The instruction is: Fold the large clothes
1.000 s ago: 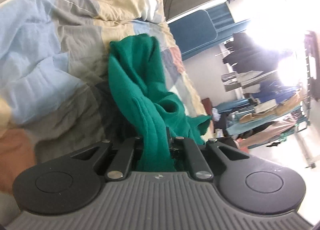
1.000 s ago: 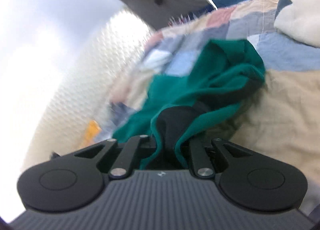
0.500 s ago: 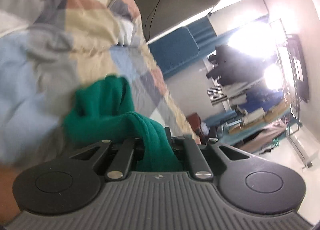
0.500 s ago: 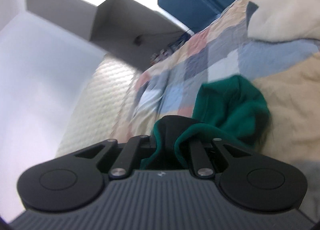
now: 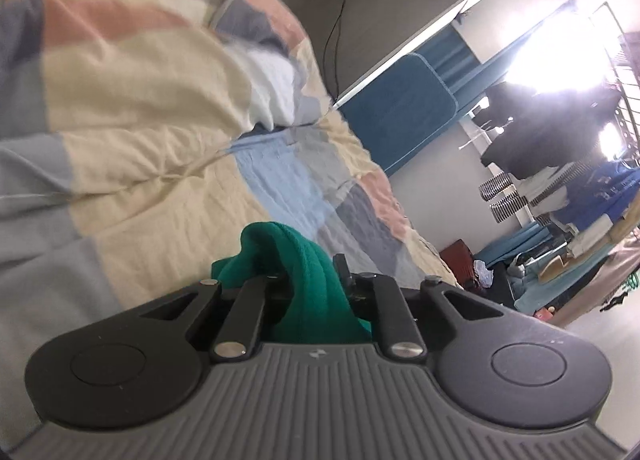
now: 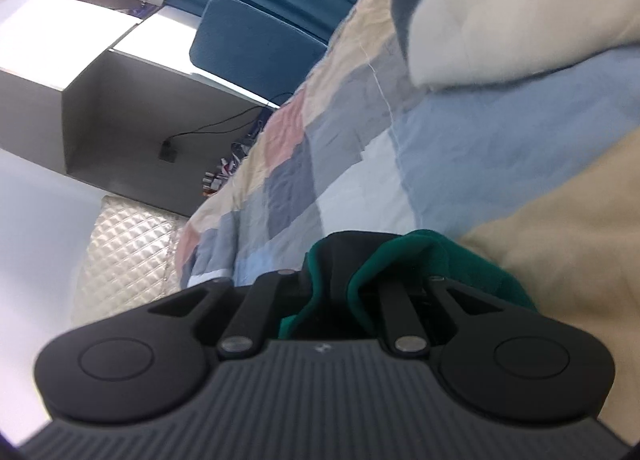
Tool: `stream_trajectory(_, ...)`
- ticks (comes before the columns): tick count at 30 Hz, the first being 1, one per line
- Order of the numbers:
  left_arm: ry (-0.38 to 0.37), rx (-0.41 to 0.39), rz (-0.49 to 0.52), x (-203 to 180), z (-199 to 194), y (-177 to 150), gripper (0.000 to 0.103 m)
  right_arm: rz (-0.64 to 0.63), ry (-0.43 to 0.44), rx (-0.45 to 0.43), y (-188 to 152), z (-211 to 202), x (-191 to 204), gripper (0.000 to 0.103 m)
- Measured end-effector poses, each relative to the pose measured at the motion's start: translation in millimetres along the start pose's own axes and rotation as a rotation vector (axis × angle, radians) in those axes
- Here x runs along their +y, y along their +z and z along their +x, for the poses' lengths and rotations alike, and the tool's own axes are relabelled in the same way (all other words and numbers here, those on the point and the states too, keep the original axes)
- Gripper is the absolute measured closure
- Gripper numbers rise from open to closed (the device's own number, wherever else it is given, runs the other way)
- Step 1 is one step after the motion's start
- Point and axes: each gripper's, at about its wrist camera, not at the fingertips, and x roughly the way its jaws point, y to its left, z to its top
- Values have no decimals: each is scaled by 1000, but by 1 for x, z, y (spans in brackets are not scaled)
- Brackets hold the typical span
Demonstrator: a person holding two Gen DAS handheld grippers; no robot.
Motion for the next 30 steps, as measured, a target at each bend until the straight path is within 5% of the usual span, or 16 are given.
stream_trajectory(12,62,102,29,42,111,10,86,1,-39,39,11,69,-29,89)
stream_trajectory(14,55,103,54,36,108,10,82,-27,-30,47,12,65,-25,87)
stream_trajectory(17,-5,115,86,26,88,6,27,-110,-23,45,8,54,-10,79)
stream_trajectory(18,-21,113,94,22,78,4,16,-146,-21,44,6,50,-3,71)
stream_trajectory(21,11,76,154,5,44,-5,12,-273,-20,4,-5,26,19,38)
stream_trajectory(23,89,8,220,-7,18,-13,12,-321,-51,-32,-13,10,31,28)
stream_trajectory(30,132,8,293,-31,-26,-52,12,-560,-56,-166,-48,-55,74,25)
